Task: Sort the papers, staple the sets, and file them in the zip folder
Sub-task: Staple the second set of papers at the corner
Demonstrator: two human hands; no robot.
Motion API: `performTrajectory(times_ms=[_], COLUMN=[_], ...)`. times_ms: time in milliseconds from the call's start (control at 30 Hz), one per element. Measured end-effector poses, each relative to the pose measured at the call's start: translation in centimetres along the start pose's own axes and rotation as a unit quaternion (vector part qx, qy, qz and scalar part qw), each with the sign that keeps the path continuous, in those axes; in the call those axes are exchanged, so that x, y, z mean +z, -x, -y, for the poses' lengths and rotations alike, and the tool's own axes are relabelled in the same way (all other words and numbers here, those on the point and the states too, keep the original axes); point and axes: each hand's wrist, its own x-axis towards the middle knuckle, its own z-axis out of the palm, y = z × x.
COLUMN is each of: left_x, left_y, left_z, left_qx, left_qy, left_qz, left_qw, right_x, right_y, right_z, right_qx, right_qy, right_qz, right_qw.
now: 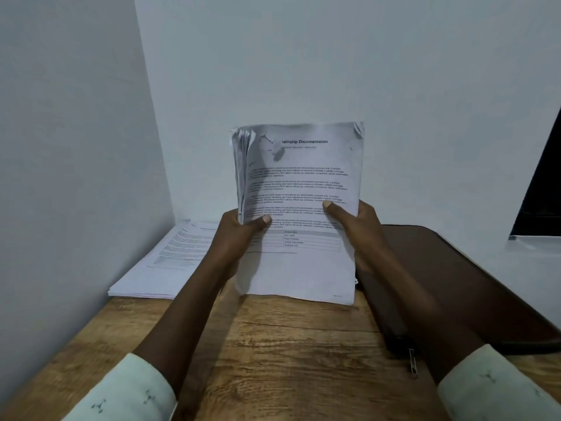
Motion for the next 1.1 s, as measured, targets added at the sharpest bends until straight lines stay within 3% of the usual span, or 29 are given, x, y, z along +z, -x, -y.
performTrajectory(times_ms=[267, 433, 667, 867, 1100], left_x=[-1.8, -2.1, -1.1, -0.6, -1.1], left_y=[0.1, 0.9, -0.1, -0.2, 0.0], left_z=[0.1, -2.3, -6.3, -8.3, -4.1], left_qx=[-0.115, -0.084, 0.026, 0.073, 0.004], left_qy=[0.06, 0.031, 0.016, 0.05, 0.041], left_qz=[0.066, 0.139, 0.017, 0.033, 0.029], left_qw=[0.989, 0.986, 0.999, 0.996, 0.999], right_x=[-0.3, -0.5, -0.4, -0.7, -0.1], right_y=[-1.3, -0.5, -0.5, -0.8, -0.2], right_z=[2.4, 0.7, 1.1, 3.2, 0.4], right_qx=[0.014, 0.006, 0.017, -0.05, -0.017], right_qy=[0.062, -0.012, -0.028, -0.004, 0.008], right_qz=[0.053, 0.019, 0.053, 0.036, 0.032], right_qw=[0.997, 1.0, 0.998, 0.998, 0.999])
